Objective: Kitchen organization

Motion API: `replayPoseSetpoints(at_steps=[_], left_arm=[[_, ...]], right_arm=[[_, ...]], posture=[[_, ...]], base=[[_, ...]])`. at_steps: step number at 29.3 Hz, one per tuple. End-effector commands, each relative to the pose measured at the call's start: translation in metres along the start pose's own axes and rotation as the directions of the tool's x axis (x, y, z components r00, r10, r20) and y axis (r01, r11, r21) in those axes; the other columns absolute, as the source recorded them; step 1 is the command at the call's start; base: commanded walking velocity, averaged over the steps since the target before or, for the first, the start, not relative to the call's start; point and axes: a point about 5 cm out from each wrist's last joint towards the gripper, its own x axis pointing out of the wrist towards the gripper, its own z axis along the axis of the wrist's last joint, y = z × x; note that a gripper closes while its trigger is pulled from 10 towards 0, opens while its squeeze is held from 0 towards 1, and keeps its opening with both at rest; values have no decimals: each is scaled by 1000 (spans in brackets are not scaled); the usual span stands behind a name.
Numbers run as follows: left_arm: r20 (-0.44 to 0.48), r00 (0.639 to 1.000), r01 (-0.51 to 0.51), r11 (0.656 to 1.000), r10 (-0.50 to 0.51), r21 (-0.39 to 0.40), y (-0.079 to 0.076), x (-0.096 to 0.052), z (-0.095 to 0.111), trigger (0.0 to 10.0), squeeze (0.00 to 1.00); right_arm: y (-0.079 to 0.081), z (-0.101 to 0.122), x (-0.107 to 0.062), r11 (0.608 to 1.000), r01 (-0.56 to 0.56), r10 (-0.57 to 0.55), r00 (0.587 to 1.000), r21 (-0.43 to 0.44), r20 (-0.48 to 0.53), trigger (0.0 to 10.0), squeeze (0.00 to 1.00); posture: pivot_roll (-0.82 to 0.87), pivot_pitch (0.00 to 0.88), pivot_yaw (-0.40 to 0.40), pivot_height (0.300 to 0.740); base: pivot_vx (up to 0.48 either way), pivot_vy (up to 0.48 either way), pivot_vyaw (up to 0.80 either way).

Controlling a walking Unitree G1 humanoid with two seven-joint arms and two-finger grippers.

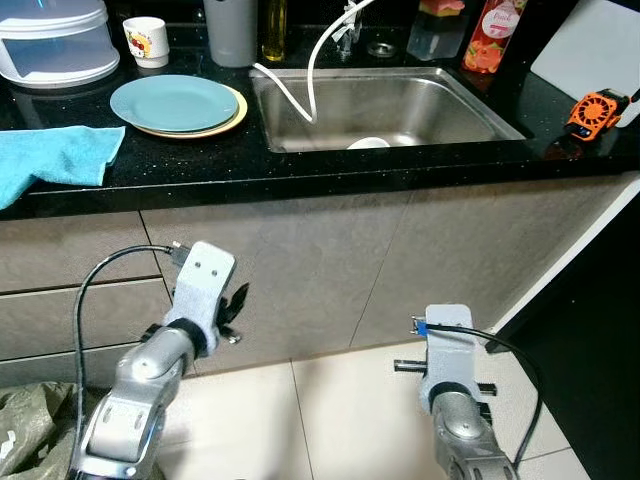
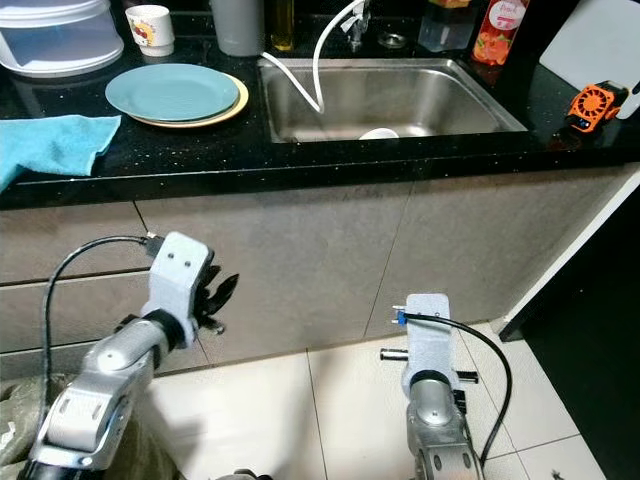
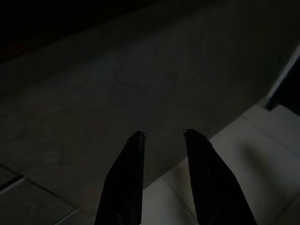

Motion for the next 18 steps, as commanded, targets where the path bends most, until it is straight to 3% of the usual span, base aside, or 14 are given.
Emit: replayPoseSetpoints(at_steps=[1,4,6,7,9,10,11,14,15,16,17,18], left_arm=[[24,1000,-6,1000,6,3,-1,-2,0,10000,0],[113,993,-50,997,43,56,1,-4,9,10000,0],[198,978,5,958,-65,288,-11,-10,20,10000,0],[214,970,35,932,-119,361,-16,-13,22,10000,0],[181,969,102,941,-166,322,-20,-17,20,10000,0],[154,975,133,978,-159,163,-19,-16,16,10000,0],[154,975,133,978,-159,163,-19,-16,16,10000,0],[151,969,182,979,-195,91,-23,-12,18,10000,0],[151,969,182,979,-195,91,-23,-12,18,10000,0],[172,959,236,971,-226,-41,-28,-12,21,10000,0],[172,959,236,971,-226,-41,-28,-12,21,10000,0],[184,950,275,954,-251,-119,-32,-12,22,10000,0]], right_arm=[[-4,7,2,999,11,-12,999,31,50,10000,0],[-3,19,2,998,13,-20,992,54,126,10000,0],[-2,28,0,999,4,-12,984,43,179,10000,0],[-1,30,-1,999,2,-9,981,36,194,10000,0],[4,36,-6,992,-95,74,970,82,233,10000,0],[14,43,-14,946,-277,223,933,166,284,10000,0],[14,43,-14,946,-277,223,933,166,284,10000,0],[20,52,-22,802,-467,349,873,373,341,10000,0],[20,52,-22,802,-467,349,873,373,341,10000,0],[21,60,-25,731,-536,377,833,422,404,10000,0],[21,60,-25,731,-536,377,833,422,404,10000,0],[22,65,-26,700,-554,371,822,451,432,10000,0]], posture=[[149,96,-58,740],[152,97,-63,740],[141,100,-69,740],[141,100,-69,740],[131,99,-74,740],[138,101,-82,740],[138,101,-82,740],[134,103,-95,740],[134,103,-95,740],[134,102,-102,740],[134,102,-102,740],[138,103,-106,740]], base=[[0,0,0],[0,0,0],[0,0,0],[0,0,0],[0,0,0],[0,0,0],[0,0,0],[0,0,0],[0,0,0],[0,0,0],[0,0,0],[0,0,0]])
